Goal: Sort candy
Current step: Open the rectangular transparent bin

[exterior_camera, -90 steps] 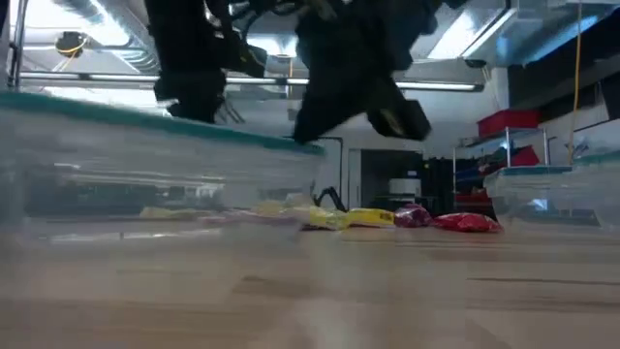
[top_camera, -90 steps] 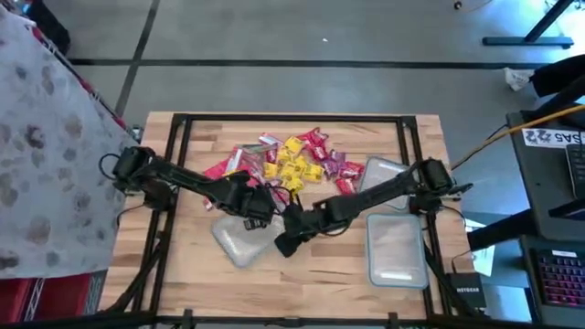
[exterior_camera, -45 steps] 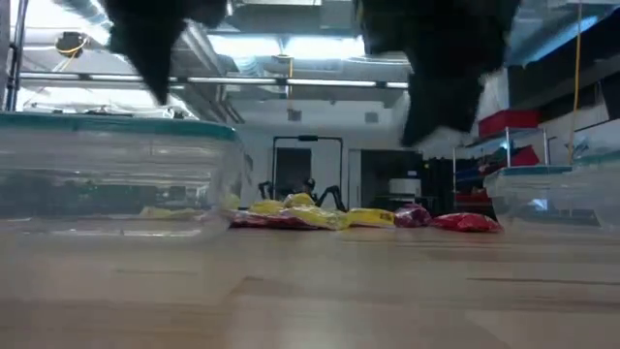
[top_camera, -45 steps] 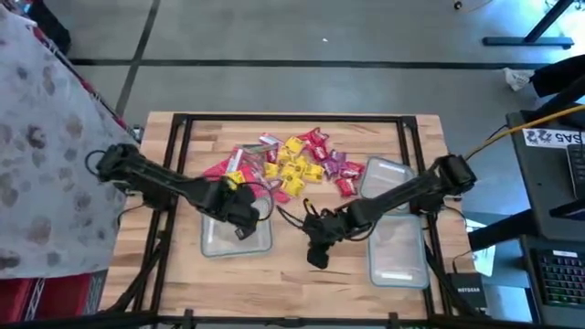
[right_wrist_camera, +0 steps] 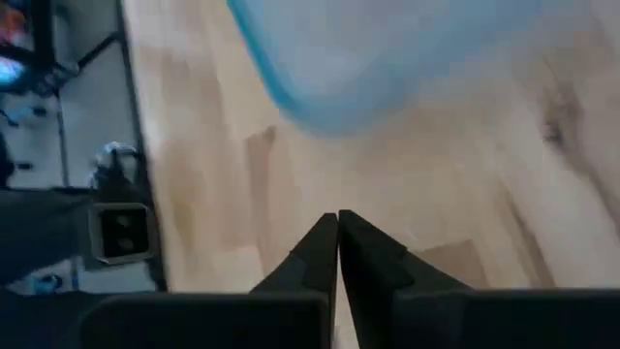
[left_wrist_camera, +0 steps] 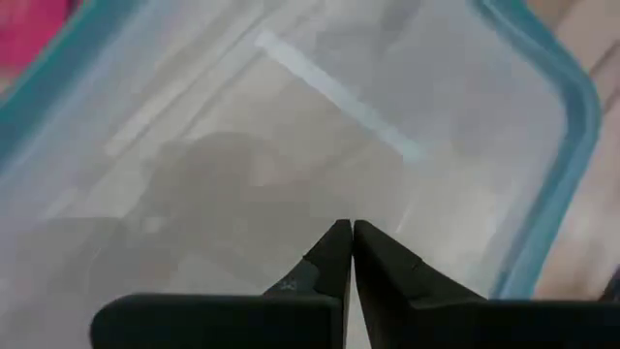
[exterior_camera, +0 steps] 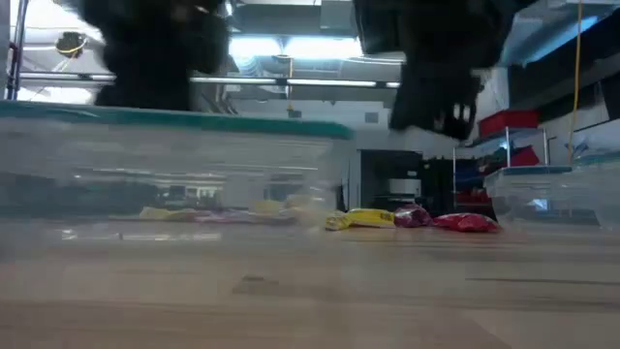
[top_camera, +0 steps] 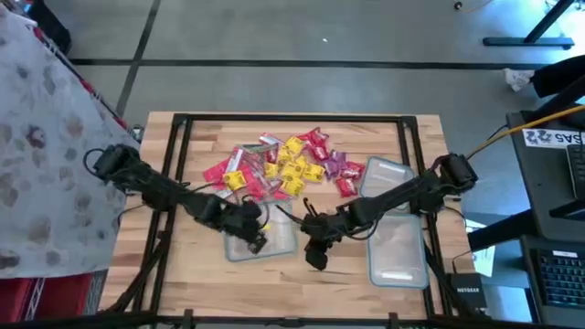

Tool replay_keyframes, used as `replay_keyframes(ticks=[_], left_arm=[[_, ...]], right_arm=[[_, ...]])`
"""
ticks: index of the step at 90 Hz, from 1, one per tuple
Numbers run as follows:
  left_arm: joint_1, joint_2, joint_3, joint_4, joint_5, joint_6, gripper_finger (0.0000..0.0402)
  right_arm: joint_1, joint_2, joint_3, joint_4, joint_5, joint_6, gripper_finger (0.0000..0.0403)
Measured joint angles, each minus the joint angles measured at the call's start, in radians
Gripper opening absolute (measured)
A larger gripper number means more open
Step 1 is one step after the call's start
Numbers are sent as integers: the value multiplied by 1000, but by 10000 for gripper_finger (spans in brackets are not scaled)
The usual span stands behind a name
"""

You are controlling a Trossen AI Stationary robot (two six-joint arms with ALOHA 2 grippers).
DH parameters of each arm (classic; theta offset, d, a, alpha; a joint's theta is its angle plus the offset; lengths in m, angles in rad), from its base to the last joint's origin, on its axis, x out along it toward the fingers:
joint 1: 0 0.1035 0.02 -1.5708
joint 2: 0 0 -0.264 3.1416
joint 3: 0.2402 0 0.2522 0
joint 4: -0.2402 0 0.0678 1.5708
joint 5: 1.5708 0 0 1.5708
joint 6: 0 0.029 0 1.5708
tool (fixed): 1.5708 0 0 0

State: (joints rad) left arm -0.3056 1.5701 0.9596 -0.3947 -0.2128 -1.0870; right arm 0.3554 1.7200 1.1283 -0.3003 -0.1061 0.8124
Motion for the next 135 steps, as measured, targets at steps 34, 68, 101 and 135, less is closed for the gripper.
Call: replay_keyframes(ticks=[34, 68, 101, 135], left_arm=[[127, -12, 122, 40, -13, 288, 0], [131, 106, 124, 35, 35, 309, 0], [132, 138, 130, 4, 63, 277, 0], [135, 155, 128, -55, 56, 273, 0]], right_arm=[[116, -91, 36, -163, 165, 183, 48], [191, 3, -211, 295, 490, 294, 172], [173, 199, -250, 599, 614, 269, 175], [194, 285, -332, 949, 727, 139, 175]])
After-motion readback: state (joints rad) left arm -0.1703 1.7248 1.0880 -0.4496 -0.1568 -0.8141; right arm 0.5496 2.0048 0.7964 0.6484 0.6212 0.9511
